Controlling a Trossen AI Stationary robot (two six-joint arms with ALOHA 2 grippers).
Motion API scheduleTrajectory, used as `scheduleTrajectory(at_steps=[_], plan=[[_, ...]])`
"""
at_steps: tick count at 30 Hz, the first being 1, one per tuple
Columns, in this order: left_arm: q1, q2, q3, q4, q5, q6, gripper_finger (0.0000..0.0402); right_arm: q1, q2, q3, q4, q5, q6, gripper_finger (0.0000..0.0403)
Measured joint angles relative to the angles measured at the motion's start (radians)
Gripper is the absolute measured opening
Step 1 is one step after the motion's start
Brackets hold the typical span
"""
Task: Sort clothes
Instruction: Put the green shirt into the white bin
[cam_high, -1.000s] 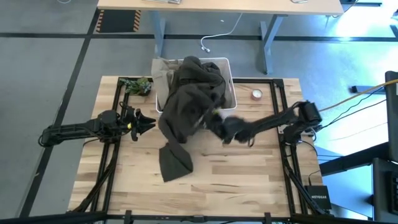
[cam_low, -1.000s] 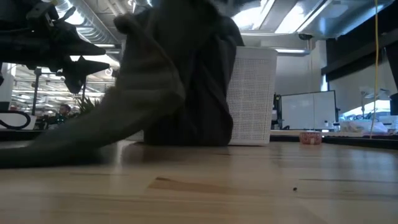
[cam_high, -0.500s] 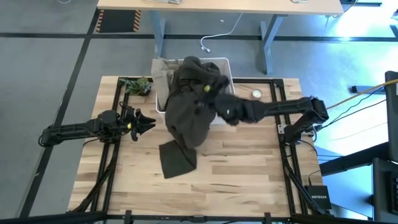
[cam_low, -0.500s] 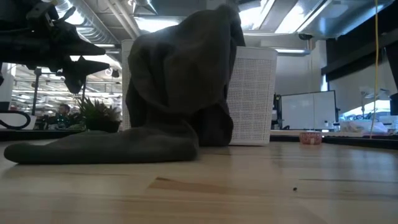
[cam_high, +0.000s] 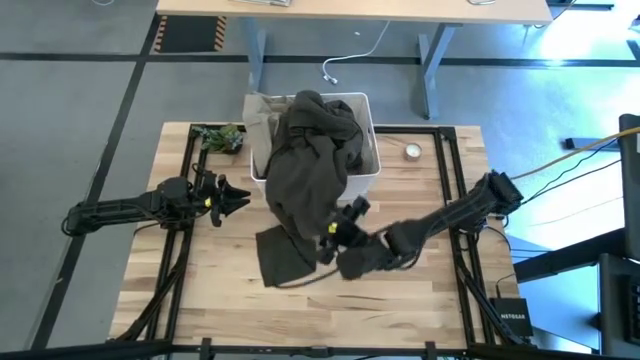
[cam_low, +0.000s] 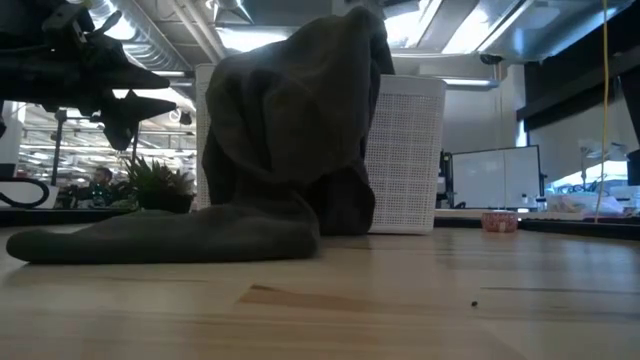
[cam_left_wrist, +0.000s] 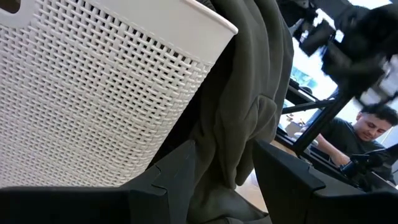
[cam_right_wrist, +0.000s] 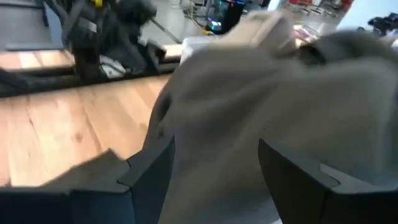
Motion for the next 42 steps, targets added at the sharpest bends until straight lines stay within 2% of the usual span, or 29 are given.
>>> scheduleTrajectory(at_steps=[6, 8, 20, 24, 42], plan=[[0.000, 0.000, 0.000, 0.000, 0.000, 0.000, 0.0157, 0.008, 0.142, -0.046, 0.091, 0.016, 0.133, 0.0250], [0.000, 0.000, 0.000, 0.000, 0.000, 0.000, 0.0157, 0.007, 0.159, -0.047, 0.130, -0.013, 0.128, 0.0250], [0.000, 0.000, 0.000, 0.000, 0.000, 0.000, 0.0157, 0.001, 0.158, -0.044, 0.184, 0.006, 0.054, 0.0250], [0.000, 0.000, 0.000, 0.000, 0.000, 0.000, 0.0157, 0.001, 0.158, -0.044, 0.238, 0.006, -0.017, 0.0250], [0.000, 0.000, 0.000, 0.000, 0.000, 0.000, 0.0157, 0.001, 0.157, -0.045, 0.246, 0.002, -0.022, 0.0250]])
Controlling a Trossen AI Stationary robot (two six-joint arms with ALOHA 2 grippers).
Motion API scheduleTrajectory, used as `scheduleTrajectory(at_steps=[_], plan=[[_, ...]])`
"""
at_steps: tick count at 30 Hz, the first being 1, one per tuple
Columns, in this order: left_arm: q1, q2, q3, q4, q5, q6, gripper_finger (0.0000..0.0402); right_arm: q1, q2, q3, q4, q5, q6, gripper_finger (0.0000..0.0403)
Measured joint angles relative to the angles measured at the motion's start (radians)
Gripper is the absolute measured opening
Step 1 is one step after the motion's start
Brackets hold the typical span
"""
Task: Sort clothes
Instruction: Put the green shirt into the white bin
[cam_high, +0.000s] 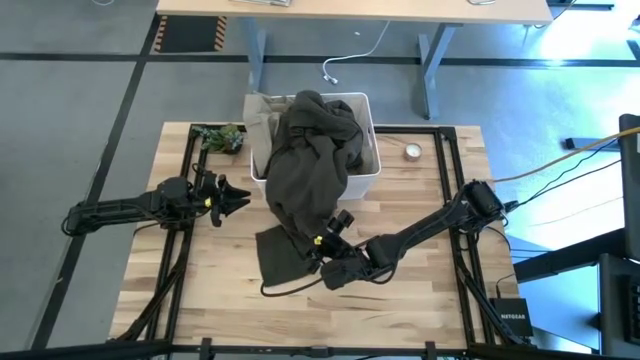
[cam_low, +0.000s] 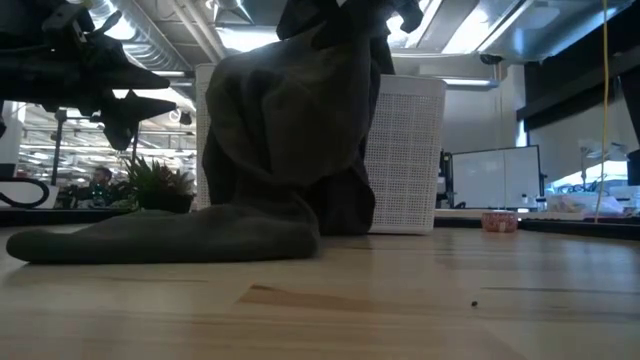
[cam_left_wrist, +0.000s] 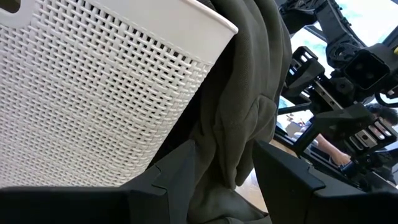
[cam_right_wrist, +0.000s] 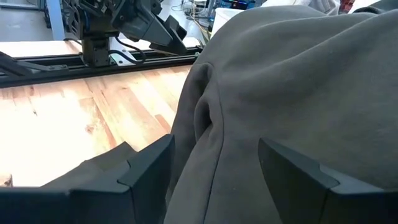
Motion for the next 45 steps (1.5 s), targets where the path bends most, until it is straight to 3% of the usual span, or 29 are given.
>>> scheduleTrajectory(at_steps=[45], plan=[[0.000, 0.000, 0.000, 0.000, 0.000, 0.000, 0.0157, 0.000, 0.006, 0.000, 0.027, -0.011, -0.021, 0.0250]])
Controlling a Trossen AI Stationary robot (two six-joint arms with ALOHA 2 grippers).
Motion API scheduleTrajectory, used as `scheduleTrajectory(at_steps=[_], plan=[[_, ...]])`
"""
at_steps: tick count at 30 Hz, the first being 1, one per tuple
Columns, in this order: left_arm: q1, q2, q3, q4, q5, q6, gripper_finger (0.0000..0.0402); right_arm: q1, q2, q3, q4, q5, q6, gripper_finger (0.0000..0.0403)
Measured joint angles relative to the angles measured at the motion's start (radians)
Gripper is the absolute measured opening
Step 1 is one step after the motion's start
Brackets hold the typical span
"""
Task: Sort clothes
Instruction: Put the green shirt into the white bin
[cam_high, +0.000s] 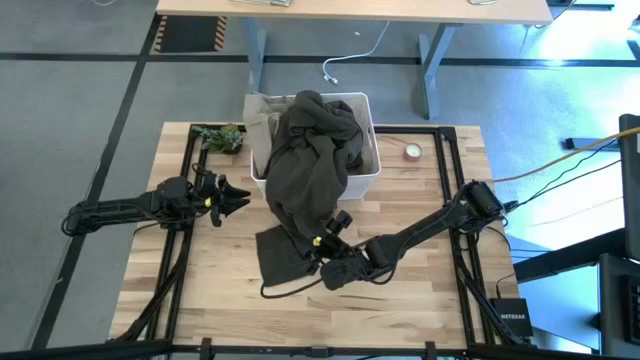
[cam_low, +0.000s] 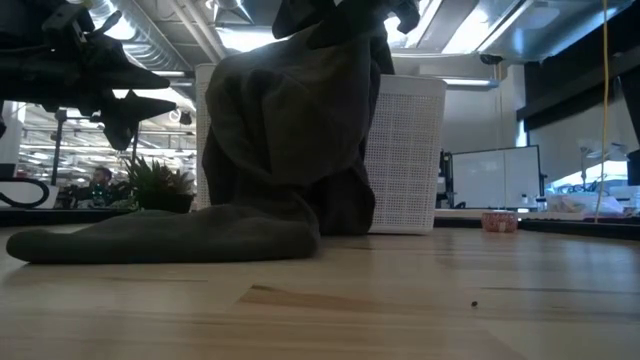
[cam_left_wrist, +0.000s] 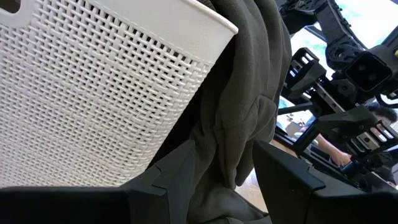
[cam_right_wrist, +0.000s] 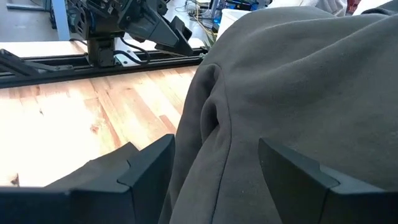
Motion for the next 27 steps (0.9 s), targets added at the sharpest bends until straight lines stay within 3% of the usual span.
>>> scheduleTrajectory(at_steps=[4, 11, 15, 21, 27], plan=[[0.000, 0.000, 0.000, 0.000, 0.000, 0.000, 0.0157, 0.000, 0.000, 0.000, 0.001, -0.018, 0.000, 0.0250], [0.000, 0.000, 0.000, 0.000, 0.000, 0.000, 0.0157, 0.000, 0.000, 0.000, -0.019, -0.184, 0.007, 0.0250], [0.000, 0.000, 0.000, 0.000, 0.000, 0.000, 0.0157, 0.000, 0.000, 0.000, -0.095, -0.247, 0.092, 0.0250], [0.000, 0.000, 0.000, 0.000, 0.000, 0.000, 0.0157, 0.000, 0.048, 0.000, -0.291, -0.238, 0.283, 0.0250], [0.000, 0.000, 0.000, 0.000, 0.000, 0.000, 0.0157, -0.025, 0.143, 0.000, -0.354, -0.107, 0.464, 0.0250]])
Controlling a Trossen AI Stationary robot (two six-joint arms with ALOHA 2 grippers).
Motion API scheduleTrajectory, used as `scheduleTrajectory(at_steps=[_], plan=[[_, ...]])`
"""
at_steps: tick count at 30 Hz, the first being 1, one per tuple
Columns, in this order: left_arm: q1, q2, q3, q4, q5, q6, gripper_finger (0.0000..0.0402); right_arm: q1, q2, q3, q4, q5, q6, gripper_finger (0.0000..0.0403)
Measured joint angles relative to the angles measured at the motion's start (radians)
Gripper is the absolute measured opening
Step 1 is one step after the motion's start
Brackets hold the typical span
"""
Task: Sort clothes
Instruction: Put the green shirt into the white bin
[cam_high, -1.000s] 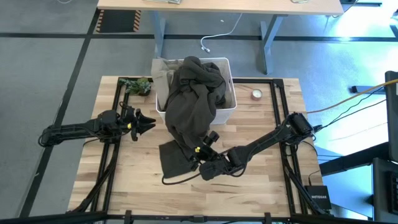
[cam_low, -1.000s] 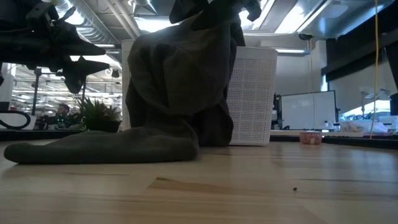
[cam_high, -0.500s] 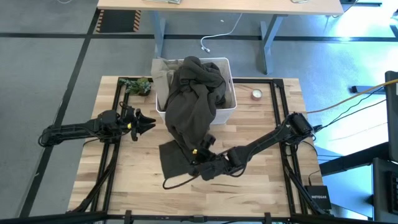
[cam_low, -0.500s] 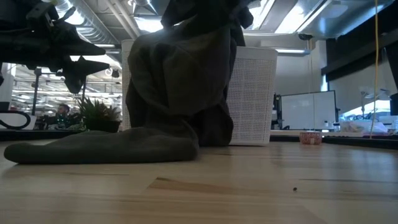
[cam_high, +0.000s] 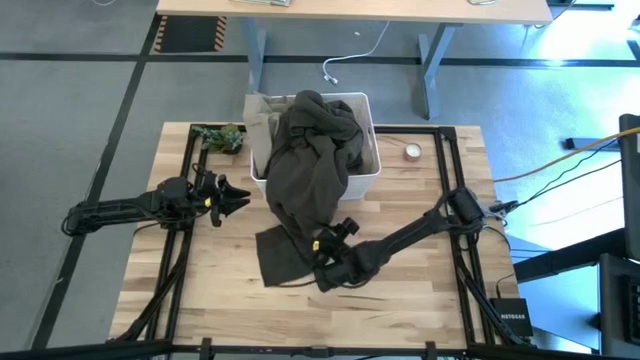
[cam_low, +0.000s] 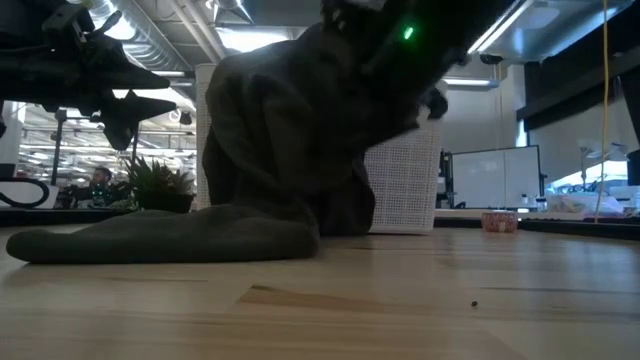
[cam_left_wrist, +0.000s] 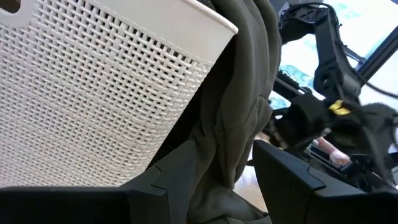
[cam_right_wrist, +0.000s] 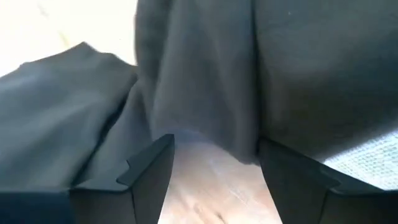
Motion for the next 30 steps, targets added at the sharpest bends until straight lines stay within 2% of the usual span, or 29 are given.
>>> scheduleTrajectory(at_steps=[9, 13, 21, 23, 25, 29, 30], plan=[[0.000, 0.000, 0.000, 0.000, 0.000, 0.000, 0.0157, -0.118, 0.085, 0.000, -0.015, 0.059, -0.034, 0.0250], [0.000, 0.000, 0.000, 0.000, 0.000, 0.000, 0.0157, -0.172, 0.086, 0.000, -0.002, 0.117, 0.028, 0.0250], [0.000, 0.000, 0.000, 0.000, 0.000, 0.000, 0.0157, -0.244, 0.091, 0.001, 0.140, 0.082, 0.016, 0.0243], [0.000, 0.000, 0.000, 0.000, 0.000, 0.000, 0.0157, -0.254, 0.095, 0.001, 0.180, 0.072, -0.028, 0.0221], [0.000, 0.000, 0.000, 0.000, 0.000, 0.000, 0.0157, -0.258, 0.102, 0.001, 0.239, 0.051, -0.082, 0.0178], [0.000, 0.000, 0.000, 0.000, 0.000, 0.000, 0.0157, -0.258, 0.104, 0.000, 0.370, -0.001, -0.224, 0.0047], [0.000, 0.000, 0.000, 0.000, 0.000, 0.000, 0.0157, -0.256, 0.101, 0.000, 0.404, -0.007, -0.254, 0.0026]])
